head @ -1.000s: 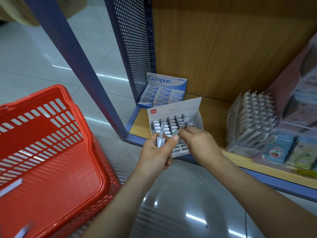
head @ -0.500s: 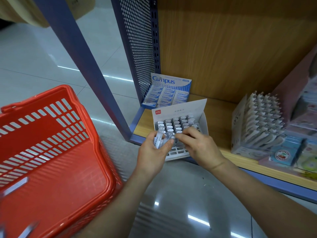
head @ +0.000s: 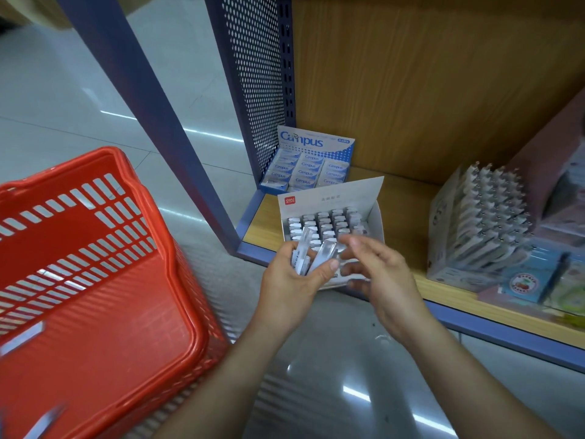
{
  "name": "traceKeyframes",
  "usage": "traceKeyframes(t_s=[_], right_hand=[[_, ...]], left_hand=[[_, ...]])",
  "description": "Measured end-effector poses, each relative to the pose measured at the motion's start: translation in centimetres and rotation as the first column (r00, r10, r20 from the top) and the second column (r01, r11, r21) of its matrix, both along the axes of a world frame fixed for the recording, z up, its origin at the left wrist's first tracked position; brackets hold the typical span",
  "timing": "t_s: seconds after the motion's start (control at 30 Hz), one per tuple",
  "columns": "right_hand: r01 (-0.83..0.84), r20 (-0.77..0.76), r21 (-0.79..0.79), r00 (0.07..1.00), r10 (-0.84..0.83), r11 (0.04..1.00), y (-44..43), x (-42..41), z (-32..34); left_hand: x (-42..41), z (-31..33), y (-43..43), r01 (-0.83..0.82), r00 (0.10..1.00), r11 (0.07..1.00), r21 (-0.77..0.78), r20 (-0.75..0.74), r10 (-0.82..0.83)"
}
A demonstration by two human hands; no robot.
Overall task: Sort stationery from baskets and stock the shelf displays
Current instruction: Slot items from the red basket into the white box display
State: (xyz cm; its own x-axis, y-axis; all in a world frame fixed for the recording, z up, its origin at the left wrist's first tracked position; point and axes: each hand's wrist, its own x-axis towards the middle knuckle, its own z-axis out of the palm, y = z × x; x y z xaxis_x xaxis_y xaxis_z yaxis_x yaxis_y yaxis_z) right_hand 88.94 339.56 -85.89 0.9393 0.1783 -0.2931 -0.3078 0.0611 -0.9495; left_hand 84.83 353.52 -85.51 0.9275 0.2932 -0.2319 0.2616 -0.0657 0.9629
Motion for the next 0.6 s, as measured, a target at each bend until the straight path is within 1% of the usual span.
traceKeyframes(t_s=[0.03,0.07,0.1,0.13,0.23,0.3,0.4,0.47,0.53,0.57,0.6], right_hand=[[-0.063,-0.151,0.112,0.985,0.080,0.992,0.2,-0.3,0.6],[-0.100,-0.218,0.155,0.967,0.133,0.983,0.3,-0.5,1.1],[-0.093,-0.244,0.182,0.960,0.137,0.979,0.3,-0.5,1.3],[-0.044,-0.268,0.216,0.958,0.103,0.975,0.3,-0.4,1.7],[0.176,-0.309,0.287,0.948,-0.083,0.942,-0.6,0.1,2.0],[0.227,-0.297,0.298,0.945,-0.136,0.927,-1.0,0.0,1.8],[0.248,-0.270,0.279,0.947,-0.172,0.928,-0.9,-0.5,1.6],[0.252,-0.256,0.269,0.949,-0.183,0.930,-0.8,-0.7,1.7],[0.263,-0.257,0.237,0.945,-0.201,0.935,-0.8,-0.7,1.5],[0.258,-0.229,0.188,0.950,-0.214,0.948,-1.0,-0.7,1.4],[0.242,-0.135,0.070,0.964,-0.231,0.968,-1.4,-0.7,1.2]], left_hand=[[-0.1,0.2,-0.1,0.030,1.000,0.999,0.011,0.000,-0.030],[-0.1,0.4,-0.3,0.069,0.998,0.997,0.021,-0.004,-0.069],[-0.2,0.8,-0.5,0.105,0.994,0.994,0.009,-0.017,-0.105],[-0.3,1.2,-0.7,0.129,0.991,0.991,-0.032,-0.036,-0.130],[-0.6,2.1,-0.8,0.099,0.983,0.962,-0.255,-0.126,-0.134],[-0.9,2.5,-0.6,0.053,0.977,0.931,-0.362,-0.174,-0.123],[-1.4,2.8,-0.5,0.048,0.967,0.904,-0.424,-0.207,-0.148],[-1.6,3.0,-0.8,0.055,0.968,0.912,-0.408,-0.201,-0.148],[-1.7,3.0,-1.0,0.036,0.975,0.943,-0.332,-0.197,-0.106],[-1.7,2.9,-1.1,0.030,0.978,0.968,-0.250,-0.192,-0.080],[-1.7,2.7,-1.1,0.038,0.982,0.992,-0.119,-0.179,-0.059]])
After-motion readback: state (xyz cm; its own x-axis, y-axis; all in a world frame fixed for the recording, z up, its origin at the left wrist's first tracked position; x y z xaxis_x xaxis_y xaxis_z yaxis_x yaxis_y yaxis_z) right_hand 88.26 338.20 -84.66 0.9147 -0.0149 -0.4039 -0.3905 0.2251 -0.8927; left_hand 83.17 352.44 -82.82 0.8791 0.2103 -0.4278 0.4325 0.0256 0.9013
